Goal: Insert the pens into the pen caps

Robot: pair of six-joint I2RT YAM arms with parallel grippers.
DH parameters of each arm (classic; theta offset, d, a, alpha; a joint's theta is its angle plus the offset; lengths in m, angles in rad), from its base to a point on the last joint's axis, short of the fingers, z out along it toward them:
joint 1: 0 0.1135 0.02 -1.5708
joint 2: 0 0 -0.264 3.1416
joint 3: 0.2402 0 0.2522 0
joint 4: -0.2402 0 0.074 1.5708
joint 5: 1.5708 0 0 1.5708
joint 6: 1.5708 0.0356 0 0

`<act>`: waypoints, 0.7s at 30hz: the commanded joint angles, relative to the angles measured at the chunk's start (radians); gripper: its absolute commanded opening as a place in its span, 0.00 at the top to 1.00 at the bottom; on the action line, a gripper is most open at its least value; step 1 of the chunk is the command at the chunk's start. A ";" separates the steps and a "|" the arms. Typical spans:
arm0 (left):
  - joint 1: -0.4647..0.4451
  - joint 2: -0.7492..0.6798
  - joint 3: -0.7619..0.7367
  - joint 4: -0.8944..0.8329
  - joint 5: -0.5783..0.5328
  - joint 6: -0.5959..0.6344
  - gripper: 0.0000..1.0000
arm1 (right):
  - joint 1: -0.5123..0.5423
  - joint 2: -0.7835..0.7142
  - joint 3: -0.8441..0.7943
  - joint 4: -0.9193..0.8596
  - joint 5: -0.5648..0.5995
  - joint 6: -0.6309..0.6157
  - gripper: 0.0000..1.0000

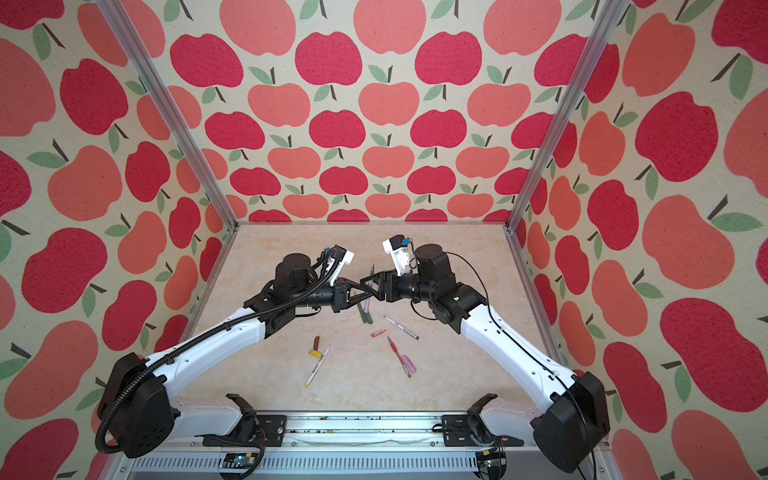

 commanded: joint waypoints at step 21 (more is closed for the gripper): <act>0.092 -0.353 -0.121 -0.337 -0.100 0.164 1.00 | 0.108 -0.001 -0.081 -0.822 0.486 -0.033 0.43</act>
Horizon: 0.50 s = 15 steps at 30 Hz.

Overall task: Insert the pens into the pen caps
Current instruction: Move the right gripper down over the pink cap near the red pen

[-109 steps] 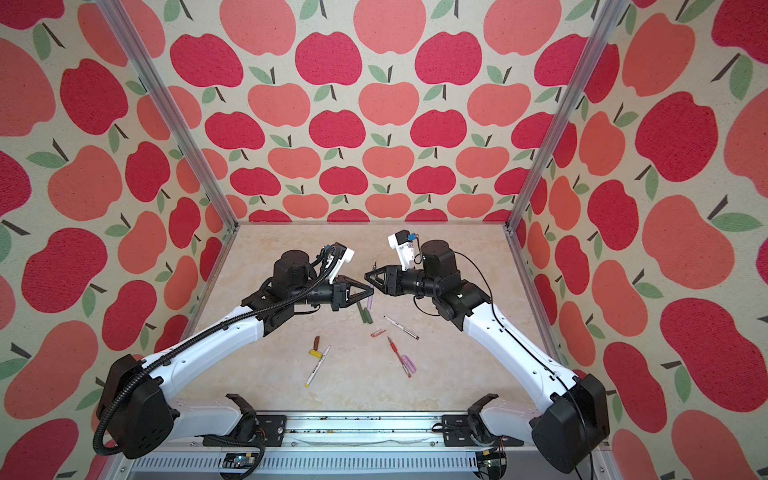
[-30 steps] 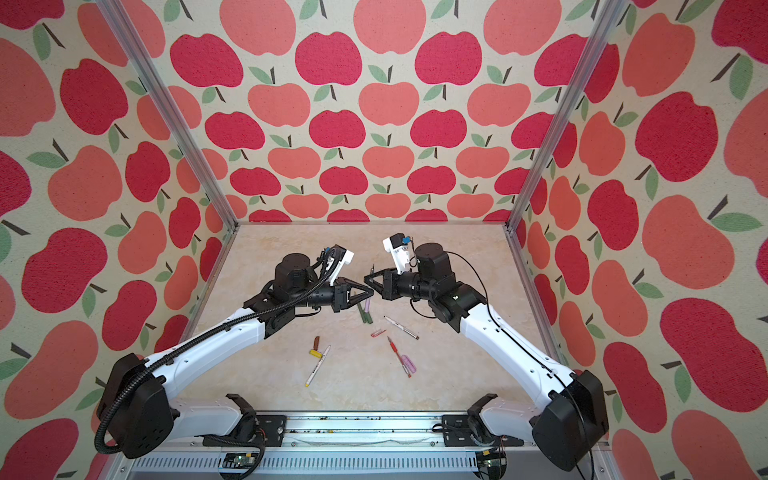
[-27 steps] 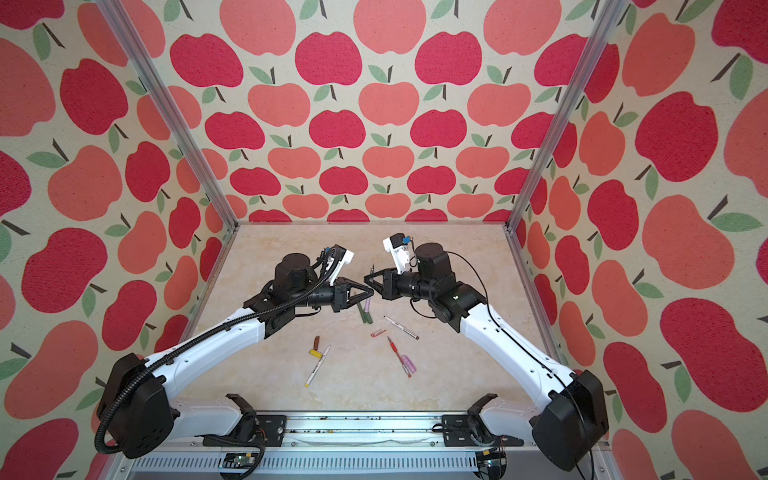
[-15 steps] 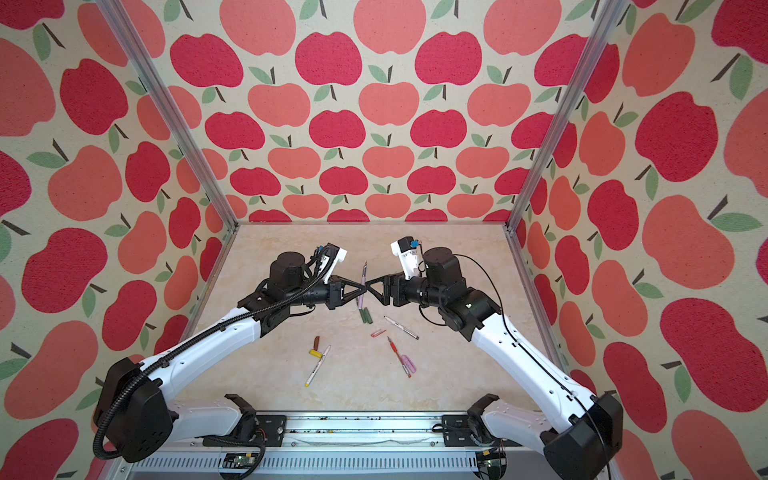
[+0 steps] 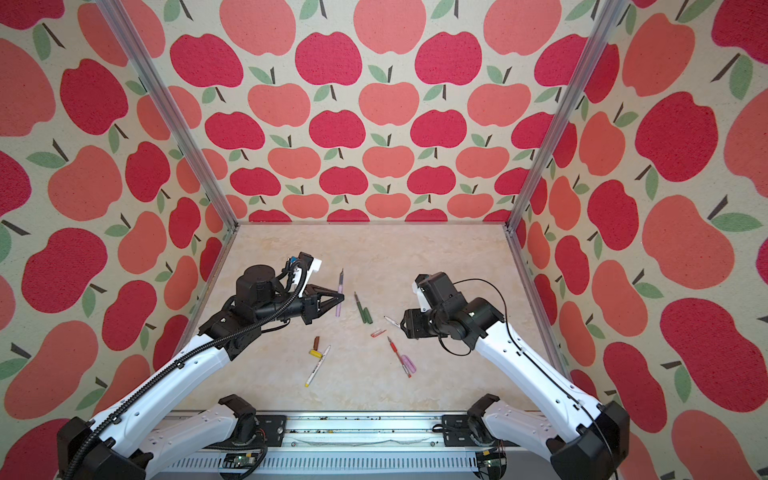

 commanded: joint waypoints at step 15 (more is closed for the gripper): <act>0.004 -0.103 -0.086 -0.039 -0.019 0.007 1.00 | 0.218 0.375 -0.044 -0.102 0.223 0.000 0.38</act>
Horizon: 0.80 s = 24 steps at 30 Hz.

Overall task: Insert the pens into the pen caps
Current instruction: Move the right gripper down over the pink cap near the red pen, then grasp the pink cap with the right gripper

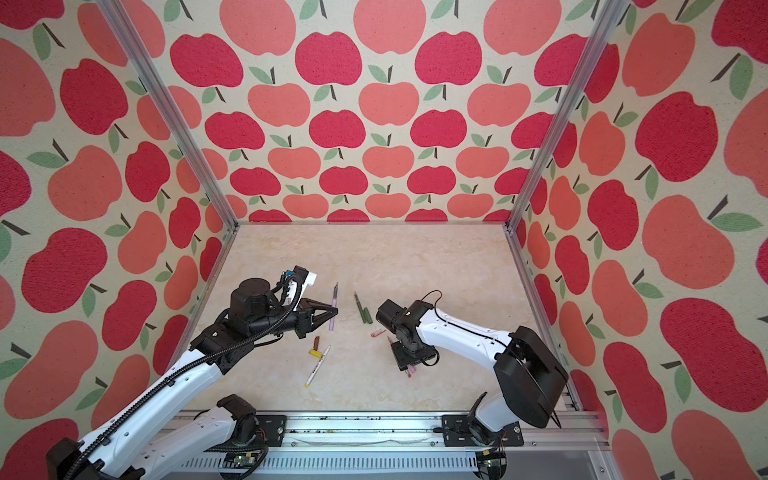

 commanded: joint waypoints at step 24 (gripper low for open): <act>0.003 0.029 0.030 0.027 0.008 0.012 1.00 | 0.010 0.091 -0.044 0.071 0.113 -0.015 0.46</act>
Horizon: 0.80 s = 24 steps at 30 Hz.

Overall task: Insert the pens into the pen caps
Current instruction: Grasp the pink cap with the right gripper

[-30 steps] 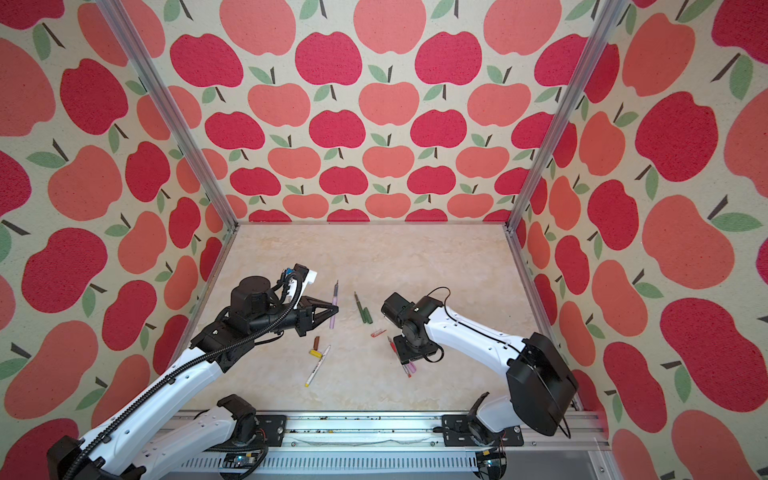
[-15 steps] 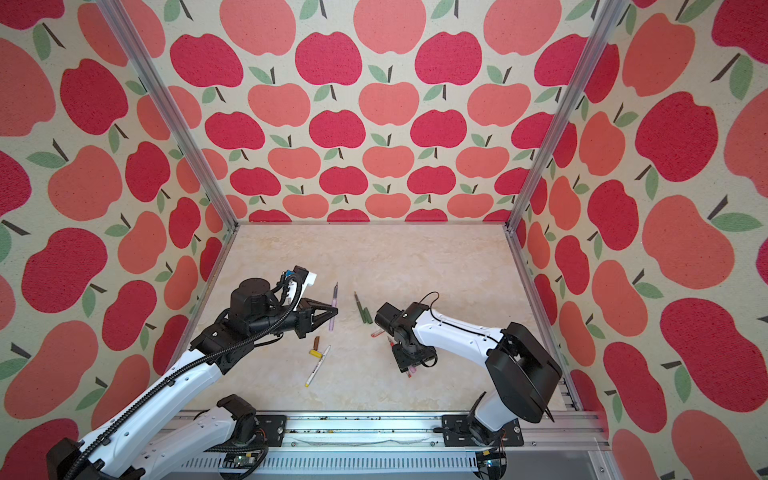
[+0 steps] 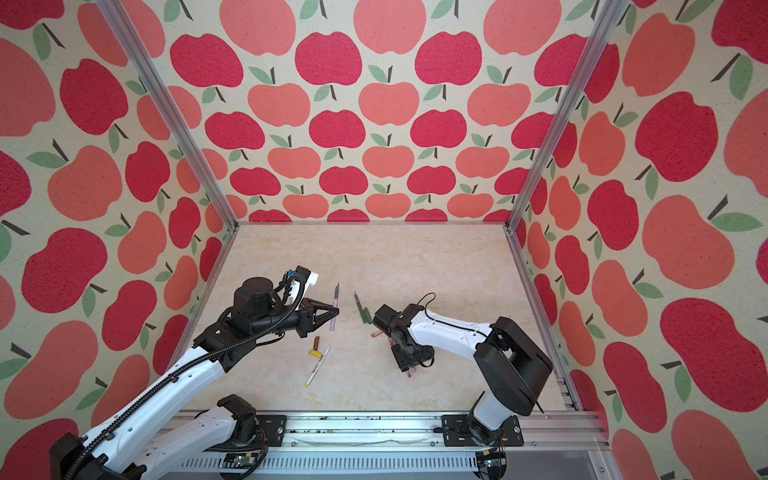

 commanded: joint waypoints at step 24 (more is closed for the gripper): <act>0.004 0.030 0.030 0.055 0.018 -0.005 1.00 | 0.005 0.041 -0.032 0.067 -0.006 -0.019 0.67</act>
